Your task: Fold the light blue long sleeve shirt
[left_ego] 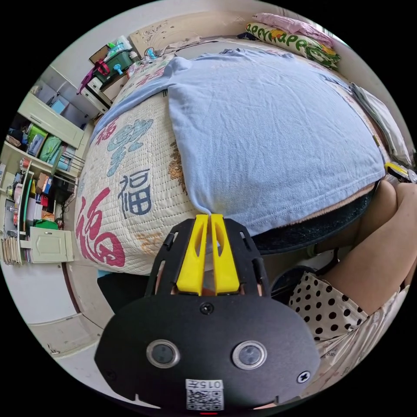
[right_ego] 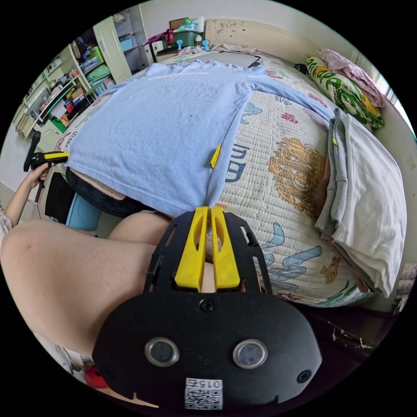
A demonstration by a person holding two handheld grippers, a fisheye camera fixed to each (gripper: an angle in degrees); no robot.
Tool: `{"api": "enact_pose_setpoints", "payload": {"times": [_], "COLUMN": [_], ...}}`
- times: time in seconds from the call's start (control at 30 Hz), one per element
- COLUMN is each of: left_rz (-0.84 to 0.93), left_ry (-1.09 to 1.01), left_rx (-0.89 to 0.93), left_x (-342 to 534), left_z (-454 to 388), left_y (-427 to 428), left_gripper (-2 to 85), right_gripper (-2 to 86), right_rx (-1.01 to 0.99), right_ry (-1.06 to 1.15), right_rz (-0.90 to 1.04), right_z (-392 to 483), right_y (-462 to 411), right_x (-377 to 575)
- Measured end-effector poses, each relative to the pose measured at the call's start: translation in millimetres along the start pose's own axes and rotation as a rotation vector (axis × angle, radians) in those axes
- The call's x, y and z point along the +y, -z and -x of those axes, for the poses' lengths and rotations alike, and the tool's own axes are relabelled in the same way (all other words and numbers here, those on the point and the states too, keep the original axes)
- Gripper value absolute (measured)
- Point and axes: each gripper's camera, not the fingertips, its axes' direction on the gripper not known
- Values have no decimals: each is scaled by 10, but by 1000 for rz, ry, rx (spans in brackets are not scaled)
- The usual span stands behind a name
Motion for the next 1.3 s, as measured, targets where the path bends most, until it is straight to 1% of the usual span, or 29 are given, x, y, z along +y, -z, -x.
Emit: {"api": "enact_pose_setpoints", "payload": {"times": [0.3, 0.57, 0.87, 1.0, 1.3], "left_rz": [-29, -33, -27, -25, -36], "left_ry": [54, 82, 90, 84, -20], "left_rx": [22, 60, 34, 53, -125], "left_x": [83, 117, 151, 174, 274], "left_z": [284, 599, 823, 960, 934], "left_y": [-189, -335, -467, -525, -665], "left_gripper": [-4, -4, -4, -4, -5], "right_gripper": [2, 2, 2, 2, 6], "right_rx": [2, 8, -18, -27, -11], "right_ry": [-15, -19, -27, -33, -54], "right_rz": [-35, -38, -56, -62, -84], "right_z": [300, 740, 1302, 1573, 2383], "right_y": [-398, -661, -737, -698, -356], "right_x": [340, 544, 770, 858, 1124]}}
